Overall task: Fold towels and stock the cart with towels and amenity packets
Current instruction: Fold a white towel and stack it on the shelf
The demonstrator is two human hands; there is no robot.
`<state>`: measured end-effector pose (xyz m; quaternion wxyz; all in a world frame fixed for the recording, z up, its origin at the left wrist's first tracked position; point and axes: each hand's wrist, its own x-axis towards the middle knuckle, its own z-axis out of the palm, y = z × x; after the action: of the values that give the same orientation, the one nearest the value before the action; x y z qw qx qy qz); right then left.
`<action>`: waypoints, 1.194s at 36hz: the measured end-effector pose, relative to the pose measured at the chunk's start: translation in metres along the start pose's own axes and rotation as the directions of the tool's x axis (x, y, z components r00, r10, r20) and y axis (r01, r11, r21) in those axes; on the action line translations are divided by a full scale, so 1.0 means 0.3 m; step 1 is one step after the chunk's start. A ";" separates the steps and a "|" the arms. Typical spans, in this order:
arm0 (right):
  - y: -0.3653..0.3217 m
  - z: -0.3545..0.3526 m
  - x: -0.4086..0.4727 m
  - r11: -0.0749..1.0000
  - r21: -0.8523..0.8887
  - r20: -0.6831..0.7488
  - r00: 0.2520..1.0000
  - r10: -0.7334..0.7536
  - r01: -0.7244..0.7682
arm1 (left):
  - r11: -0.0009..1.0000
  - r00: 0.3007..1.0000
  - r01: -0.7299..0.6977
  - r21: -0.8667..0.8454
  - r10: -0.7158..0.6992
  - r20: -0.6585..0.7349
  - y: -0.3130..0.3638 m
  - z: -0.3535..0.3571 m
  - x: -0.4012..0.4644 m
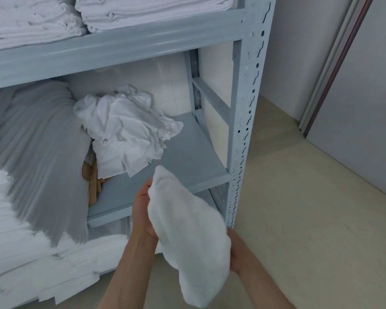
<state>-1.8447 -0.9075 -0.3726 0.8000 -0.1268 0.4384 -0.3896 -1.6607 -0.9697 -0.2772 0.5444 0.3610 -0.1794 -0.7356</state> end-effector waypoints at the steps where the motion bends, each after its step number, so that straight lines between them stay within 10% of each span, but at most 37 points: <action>1: -0.041 -0.014 -0.002 0.999 0.015 0.000 0.999 -0.044 0.044 | 0.998 0.998 0.052 -0.033 -0.051 0.037 0.021 -0.023 0.005; 6: -0.258 -0.013 -0.030 0.954 -0.048 0.011 0.955 -0.297 0.298 | 0.996 0.994 0.087 -0.002 -0.087 -0.058 0.098 -0.120 0.034; 13: -0.370 -0.018 0.015 0.889 -0.411 -0.210 0.928 -0.308 0.202 | 0.947 0.948 0.065 0.315 0.041 -0.317 0.093 -0.171 0.061; 20: -0.420 -0.136 0.009 0.859 -0.042 -0.500 0.734 -0.460 0.510 | 0.961 0.941 -0.032 0.275 0.122 -0.315 0.138 -0.206 0.040; 29: -0.413 -0.212 -0.019 0.892 0.371 -0.215 0.958 -0.188 0.259 | 0.963 0.977 -0.090 0.253 0.135 -0.164 0.189 -0.144 0.048; 43: -0.499 -0.322 0.014 0.854 0.258 -0.442 0.841 -0.311 0.452 | 0.979 0.958 -0.135 0.151 0.168 -0.231 0.223 -0.070 0.094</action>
<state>-1.9973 -0.9967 -0.3502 0.6121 0.0114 0.4745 -0.6324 -1.6046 -1.0164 -0.2569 0.5917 0.4688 -0.1876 -0.6284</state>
